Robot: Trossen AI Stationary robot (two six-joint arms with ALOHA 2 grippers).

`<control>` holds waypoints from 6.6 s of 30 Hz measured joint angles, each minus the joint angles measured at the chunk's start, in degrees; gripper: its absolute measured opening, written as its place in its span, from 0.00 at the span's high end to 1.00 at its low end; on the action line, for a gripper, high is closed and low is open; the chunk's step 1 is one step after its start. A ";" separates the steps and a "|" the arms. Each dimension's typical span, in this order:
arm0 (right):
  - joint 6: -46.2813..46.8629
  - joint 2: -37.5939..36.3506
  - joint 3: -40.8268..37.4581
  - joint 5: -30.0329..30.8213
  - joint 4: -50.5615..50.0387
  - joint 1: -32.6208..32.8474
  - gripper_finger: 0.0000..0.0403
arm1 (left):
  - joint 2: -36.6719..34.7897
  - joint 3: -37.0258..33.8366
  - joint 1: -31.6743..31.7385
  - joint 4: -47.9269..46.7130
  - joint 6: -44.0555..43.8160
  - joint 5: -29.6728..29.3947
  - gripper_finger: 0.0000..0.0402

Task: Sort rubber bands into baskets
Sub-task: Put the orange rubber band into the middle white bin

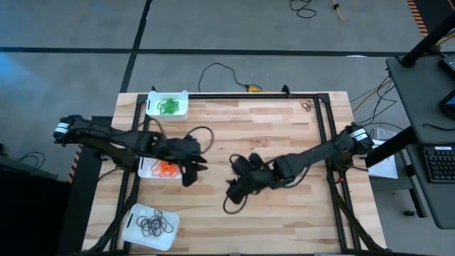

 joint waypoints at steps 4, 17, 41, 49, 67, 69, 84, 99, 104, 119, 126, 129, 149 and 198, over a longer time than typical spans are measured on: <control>-6.11 -1.67 1.16 1.34 2.52 -3.45 0.47 | -6.51 -8.38 0.00 6.41 -1.12 0.17 0.72; -1.42 -6.04 2.62 3.47 -22.02 -29.49 0.47 | -11.09 -14.65 5.54 11.21 5.04 1.70 0.72; -26.89 -5.25 -23.54 -8.72 -12.24 -80.93 0.54 | 1.47 -14.63 31.36 41.30 5.82 2.71 0.72; -30.70 -2.79 -22.40 -12.03 -7.27 -82.74 0.69 | 4.76 -10.62 32.39 37.66 4.05 3.63 0.72; -17.23 12.22 -8.46 -4.67 -22.86 -82.85 0.86 | -1.61 -5.54 30.84 23.62 8.05 4.60 0.72; -12.11 11.84 -8.53 -4.43 -23.31 -82.55 0.85 | -1.81 -5.54 30.75 23.40 8.15 4.63 0.72; -2.93 11.28 -16.86 -6.19 -13.97 -84.71 0.68 | -4.71 -5.60 29.81 18.83 11.04 4.83 0.72; -8.48 8.52 -19.30 -8.78 -11.81 -79.02 0.97 | -5.58 -5.62 29.75 16.53 11.92 5.08 0.73; -8.91 3.17 -19.41 -14.32 -12.90 -67.32 0.97 | -4.71 -5.62 31.03 13.91 12.55 7.24 0.74; -8.66 1.33 -20.02 -36.07 18.92 -31.43 0.97 | -3.85 -5.62 37.70 6.50 18.89 7.10 0.74; -5.38 1.33 -20.02 -39.93 24.99 -26.65 0.96 | -3.92 -5.62 36.88 6.01 20.48 12.33 0.74; -2.78 1.33 -20.02 -41.04 25.70 -24.29 0.91 | -3.92 -5.62 36.11 6.04 21.11 14.71 0.74; 4.36 3.15 -20.02 -14.81 23.48 -14.40 0.56 | -4.28 -10.69 12.73 7.80 19.70 9.82 0.74; -12.49 4.61 -15.46 -6.32 12.81 -7.55 0.61 | 31.55 -10.82 4.63 28.68 9.47 7.04 1.00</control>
